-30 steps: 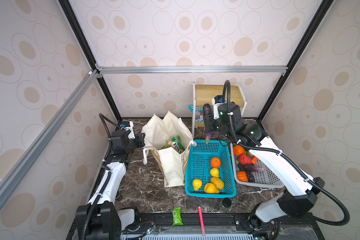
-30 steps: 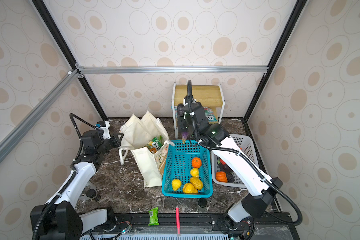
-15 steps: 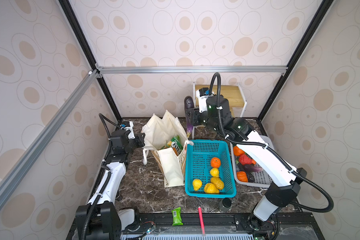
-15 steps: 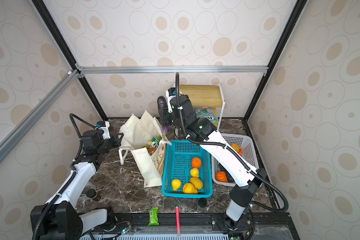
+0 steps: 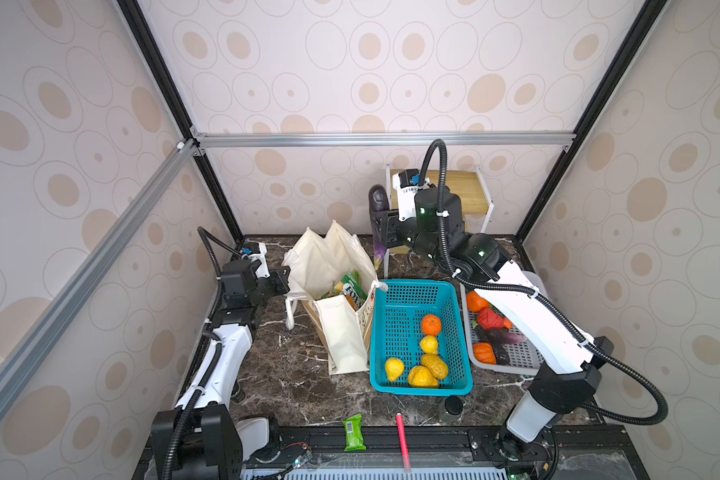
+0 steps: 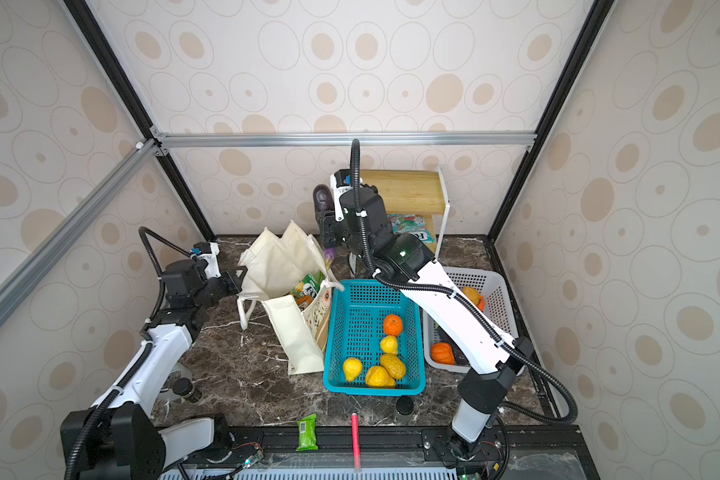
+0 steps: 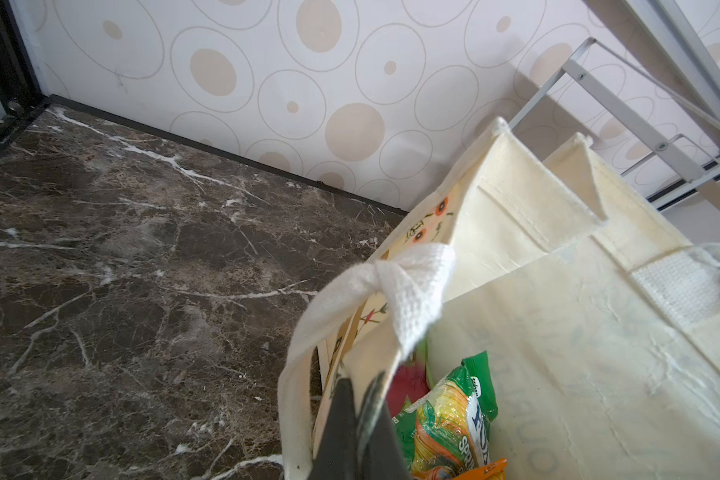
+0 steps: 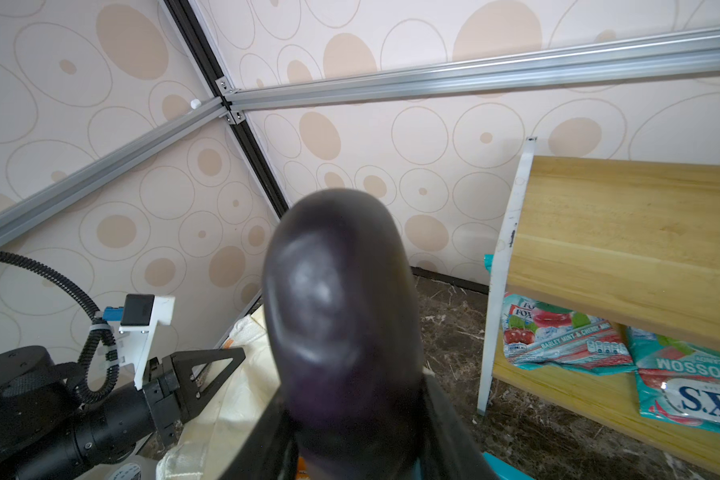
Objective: Place the food into the grocery bag and tie it
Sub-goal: 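Lower the eggplant into the tote bag and open the right gripper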
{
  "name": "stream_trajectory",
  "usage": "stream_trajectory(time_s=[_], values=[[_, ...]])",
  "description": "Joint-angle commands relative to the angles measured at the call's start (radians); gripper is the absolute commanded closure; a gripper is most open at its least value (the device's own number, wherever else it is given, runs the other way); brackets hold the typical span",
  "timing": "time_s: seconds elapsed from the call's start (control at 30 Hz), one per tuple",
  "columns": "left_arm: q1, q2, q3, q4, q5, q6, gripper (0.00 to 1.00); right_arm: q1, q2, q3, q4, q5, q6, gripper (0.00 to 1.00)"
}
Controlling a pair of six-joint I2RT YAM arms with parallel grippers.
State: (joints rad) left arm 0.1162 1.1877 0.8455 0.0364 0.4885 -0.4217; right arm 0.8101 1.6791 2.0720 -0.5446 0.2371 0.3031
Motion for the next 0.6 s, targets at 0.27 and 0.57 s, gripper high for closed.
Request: stream_trajectory(time_s=[0.27, 0.57], values=[[0.007, -0.023, 0.022, 0.055, 0.01, 0.01, 1.0, 0.022, 0.024, 0.011, 0.072, -0.085, 0.036, 0.72], [0.007, -0.026, 0.023, 0.051, 0.005, 0.013, 1.0, 0.077, 0.281, 0.145, -0.062, -0.128, 0.044, 0.72]])
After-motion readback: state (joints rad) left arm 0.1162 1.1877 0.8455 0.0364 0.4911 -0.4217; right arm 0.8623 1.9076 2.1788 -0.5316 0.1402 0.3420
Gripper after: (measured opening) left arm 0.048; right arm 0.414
